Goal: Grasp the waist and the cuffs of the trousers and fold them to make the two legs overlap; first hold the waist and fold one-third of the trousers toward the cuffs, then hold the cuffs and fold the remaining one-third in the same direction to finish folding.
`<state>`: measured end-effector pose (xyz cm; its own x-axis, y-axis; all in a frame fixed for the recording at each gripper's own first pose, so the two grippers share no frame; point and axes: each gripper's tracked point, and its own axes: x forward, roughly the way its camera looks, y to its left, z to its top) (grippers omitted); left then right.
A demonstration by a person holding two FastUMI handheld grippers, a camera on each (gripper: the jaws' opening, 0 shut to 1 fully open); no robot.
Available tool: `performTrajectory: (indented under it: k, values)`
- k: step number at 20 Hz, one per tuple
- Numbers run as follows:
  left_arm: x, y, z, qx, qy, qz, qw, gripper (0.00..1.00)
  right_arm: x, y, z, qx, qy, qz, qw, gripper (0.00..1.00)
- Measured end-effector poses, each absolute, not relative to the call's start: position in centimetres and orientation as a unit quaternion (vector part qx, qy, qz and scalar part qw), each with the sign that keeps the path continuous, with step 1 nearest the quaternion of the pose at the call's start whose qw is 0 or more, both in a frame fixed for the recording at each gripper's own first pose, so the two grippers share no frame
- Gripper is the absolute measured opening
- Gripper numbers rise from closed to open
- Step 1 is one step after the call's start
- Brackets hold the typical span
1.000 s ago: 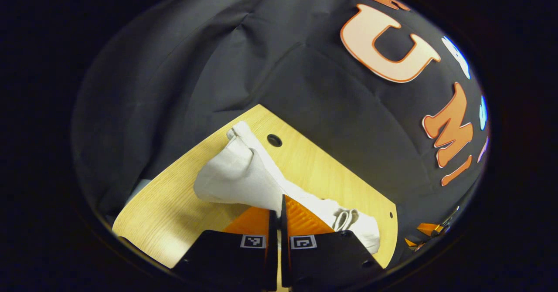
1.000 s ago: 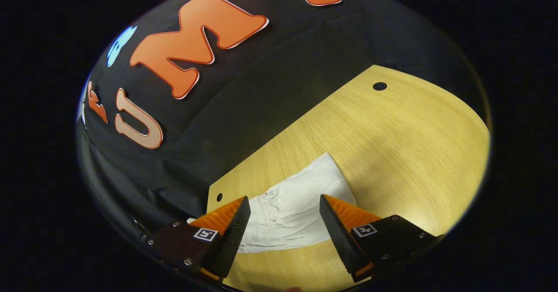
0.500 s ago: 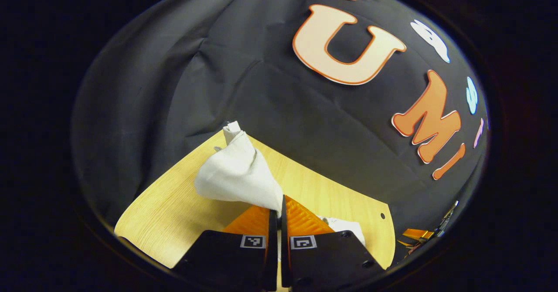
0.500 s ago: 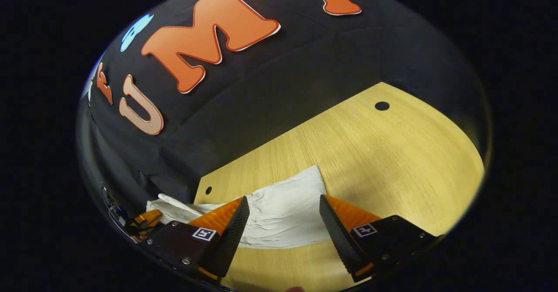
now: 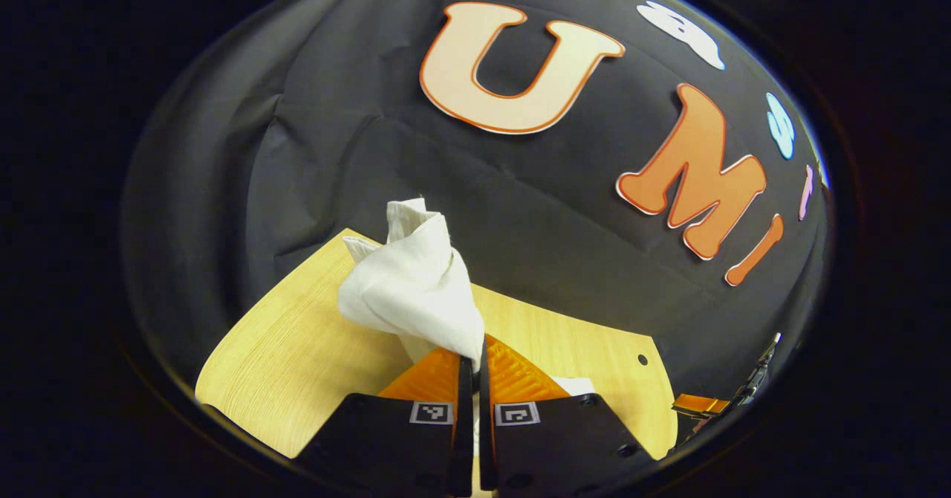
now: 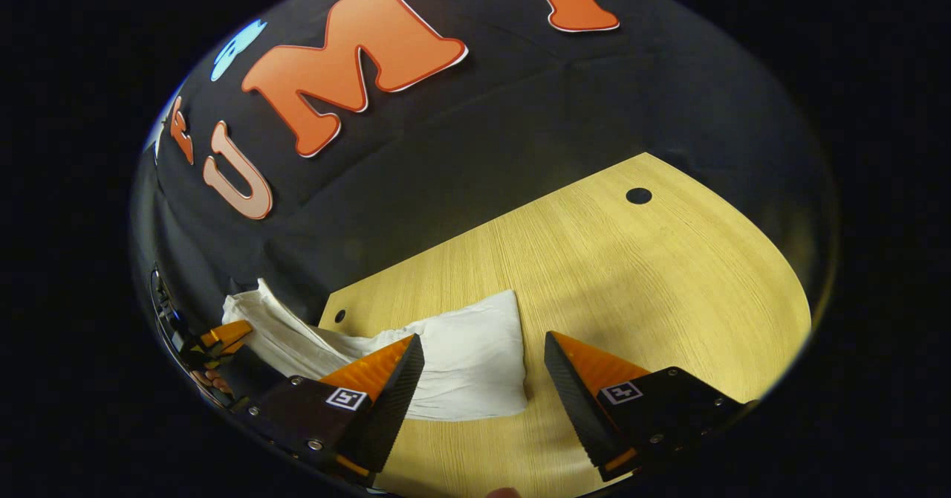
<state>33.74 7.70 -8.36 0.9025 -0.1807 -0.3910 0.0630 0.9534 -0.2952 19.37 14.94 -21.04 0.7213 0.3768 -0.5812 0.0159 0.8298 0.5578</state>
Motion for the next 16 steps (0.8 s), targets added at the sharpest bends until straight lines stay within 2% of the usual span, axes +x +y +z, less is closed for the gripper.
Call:
performTrajectory:
  k: [2, 4, 16]
  values:
    - [33.9, 5.9, -8.1, -0.125, 0.211, -0.071, 0.967, 0.05, 19.5, 14.1, -21.1, 0.276, 0.358, 0.100, 0.887, 0.98]
    - [34.1, 4.1, -7.8, -0.118, 0.213, -0.080, 0.967, 0.09, 19.6, 13.2, -21.3, 0.276, 0.357, 0.097, 0.887, 0.98]
    - [35.2, -7.5, -9.9, -0.077, 0.245, -0.108, 0.960, 0.07, 19.3, 8.9, -22.9, 0.277, 0.362, 0.096, 0.885, 0.98]
